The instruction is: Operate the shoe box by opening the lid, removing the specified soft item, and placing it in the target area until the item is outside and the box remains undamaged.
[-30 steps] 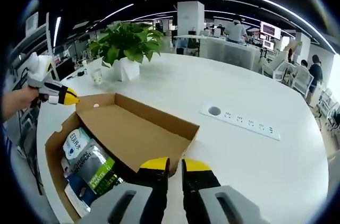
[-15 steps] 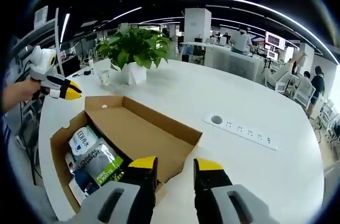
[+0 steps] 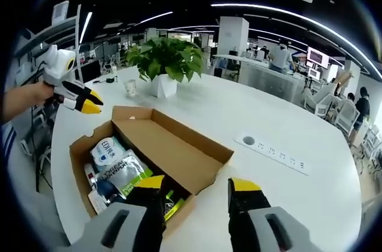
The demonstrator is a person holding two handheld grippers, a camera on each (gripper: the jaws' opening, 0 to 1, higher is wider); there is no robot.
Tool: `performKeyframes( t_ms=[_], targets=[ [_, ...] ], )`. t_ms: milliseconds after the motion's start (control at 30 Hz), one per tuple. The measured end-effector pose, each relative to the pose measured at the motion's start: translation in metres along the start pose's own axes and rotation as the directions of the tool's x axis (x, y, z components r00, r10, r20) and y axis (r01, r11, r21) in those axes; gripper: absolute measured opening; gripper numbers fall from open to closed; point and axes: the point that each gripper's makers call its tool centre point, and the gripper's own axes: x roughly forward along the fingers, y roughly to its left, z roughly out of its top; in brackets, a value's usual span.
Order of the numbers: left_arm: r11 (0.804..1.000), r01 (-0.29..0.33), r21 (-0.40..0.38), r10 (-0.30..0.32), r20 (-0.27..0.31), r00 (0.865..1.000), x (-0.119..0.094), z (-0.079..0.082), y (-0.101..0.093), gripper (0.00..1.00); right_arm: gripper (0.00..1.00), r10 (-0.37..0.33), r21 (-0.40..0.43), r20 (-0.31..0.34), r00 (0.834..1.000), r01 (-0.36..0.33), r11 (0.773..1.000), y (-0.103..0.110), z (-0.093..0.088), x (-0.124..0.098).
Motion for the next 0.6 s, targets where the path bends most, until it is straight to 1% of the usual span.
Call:
performKeyframes(
  t_ms=[300, 467, 600],
  targets=[
    [0.998, 0.061, -0.008, -0.061, -0.008, 0.998, -0.007, -0.005, -0.024, 0.23, 0.45, 0.042, -0.036, 0.000, 0.999, -0.042, 0.998, 0.012, -0.010, -0.013],
    [0.995, 0.098, -0.036, -0.099, -0.007, 0.995, -0.012, -0.008, -0.038, 0.25, 0.48, 0.069, -0.069, -0.011, 0.998, -0.070, 0.995, 0.021, -0.017, -0.017],
    [0.991, 0.123, -0.048, -0.123, -0.011, 0.992, -0.015, -0.013, -0.050, 0.26, 0.51, 0.091, -0.101, -0.008, 0.996, -0.091, 0.991, 0.029, -0.019, -0.022]
  ],
)
